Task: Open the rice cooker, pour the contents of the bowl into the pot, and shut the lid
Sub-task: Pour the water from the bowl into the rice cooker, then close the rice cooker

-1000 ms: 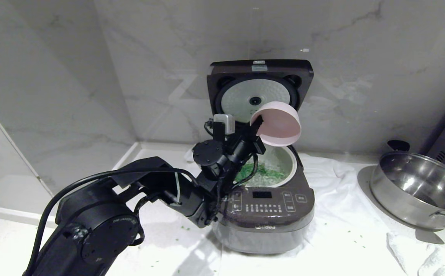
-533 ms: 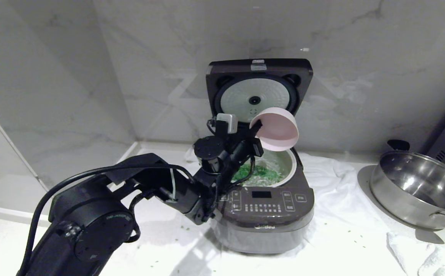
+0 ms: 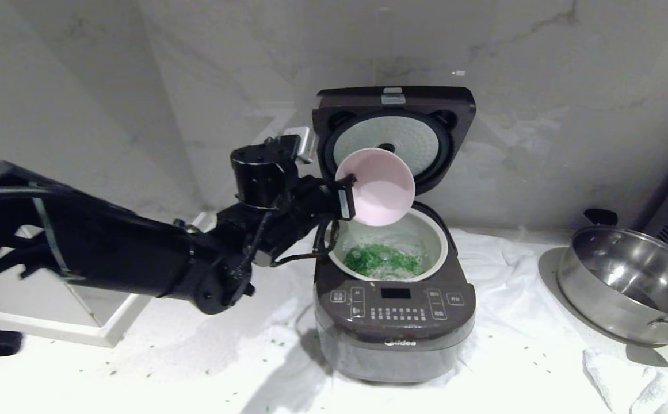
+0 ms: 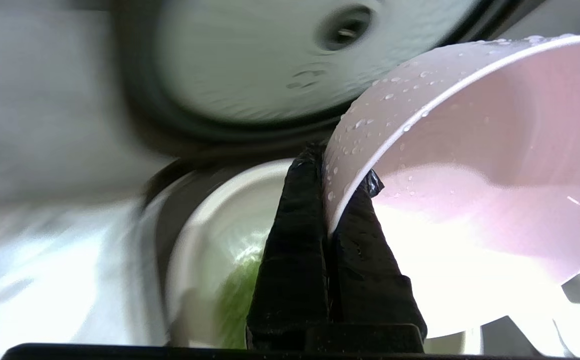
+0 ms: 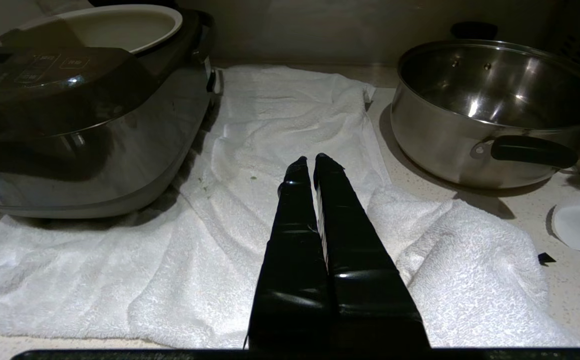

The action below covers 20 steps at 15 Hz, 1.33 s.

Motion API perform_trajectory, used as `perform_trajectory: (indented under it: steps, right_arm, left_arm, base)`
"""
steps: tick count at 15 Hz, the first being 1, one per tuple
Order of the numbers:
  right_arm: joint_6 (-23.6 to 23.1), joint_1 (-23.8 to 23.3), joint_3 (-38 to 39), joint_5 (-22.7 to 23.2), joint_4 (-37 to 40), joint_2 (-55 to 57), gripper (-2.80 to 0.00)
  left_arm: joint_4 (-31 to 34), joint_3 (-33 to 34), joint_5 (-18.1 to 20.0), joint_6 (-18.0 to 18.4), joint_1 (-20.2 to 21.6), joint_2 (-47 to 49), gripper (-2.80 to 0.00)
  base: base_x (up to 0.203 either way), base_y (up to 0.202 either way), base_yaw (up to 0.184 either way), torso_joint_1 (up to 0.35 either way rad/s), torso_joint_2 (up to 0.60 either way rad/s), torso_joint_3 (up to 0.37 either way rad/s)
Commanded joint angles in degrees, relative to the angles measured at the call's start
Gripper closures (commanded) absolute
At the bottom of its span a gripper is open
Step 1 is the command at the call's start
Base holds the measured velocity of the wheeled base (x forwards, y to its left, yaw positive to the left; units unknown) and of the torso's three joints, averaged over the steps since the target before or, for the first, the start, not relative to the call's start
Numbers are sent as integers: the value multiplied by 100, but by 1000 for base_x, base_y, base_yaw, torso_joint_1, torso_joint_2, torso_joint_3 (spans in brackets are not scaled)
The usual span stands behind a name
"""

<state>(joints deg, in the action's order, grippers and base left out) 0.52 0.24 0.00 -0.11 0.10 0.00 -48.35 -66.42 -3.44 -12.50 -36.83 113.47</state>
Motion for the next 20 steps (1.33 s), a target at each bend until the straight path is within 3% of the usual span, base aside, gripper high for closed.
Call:
perform_trajectory:
  steps: [1, 4, 6, 10, 13, 18, 20]
  right_arm:
    - [0, 2, 9, 2, -1, -6, 0]
    - [0, 2, 9, 2, -1, 0, 0]
    - [0, 2, 9, 2, -1, 0, 0]
    - [0, 2, 9, 2, -1, -8, 0]
    - [0, 2, 9, 2, -1, -9, 0]
    - [0, 2, 9, 2, -1, -9, 0]
    - [0, 2, 9, 2, -1, -2, 0]
  left_arm:
    - [1484, 441, 0, -43, 184, -1425, 0]
    - [4263, 811, 5, -60, 674, -2351, 0]
    - [5936, 837, 6, -66, 1257, -2693, 0]
    - [7931, 723, 200, 58, 2524, -2981, 0]
    - [8299, 789, 1035, 273, 3026, -2753, 0]
    - [8190, 780, 1161, 251, 3601, -925, 0]
    - [7469, 942, 1143, 249, 3749, -463, 0]
  base:
    - [0, 0, 0, 0, 0, 0]
    - [0, 0, 0, 0, 0, 0]
    - [0, 0, 0, 0, 0, 0]
    - [0, 0, 0, 0, 0, 0]
    - [0, 0, 0, 0, 0, 0]
    - [0, 0, 0, 0, 0, 0]
    - [0, 0, 0, 0, 0, 0]
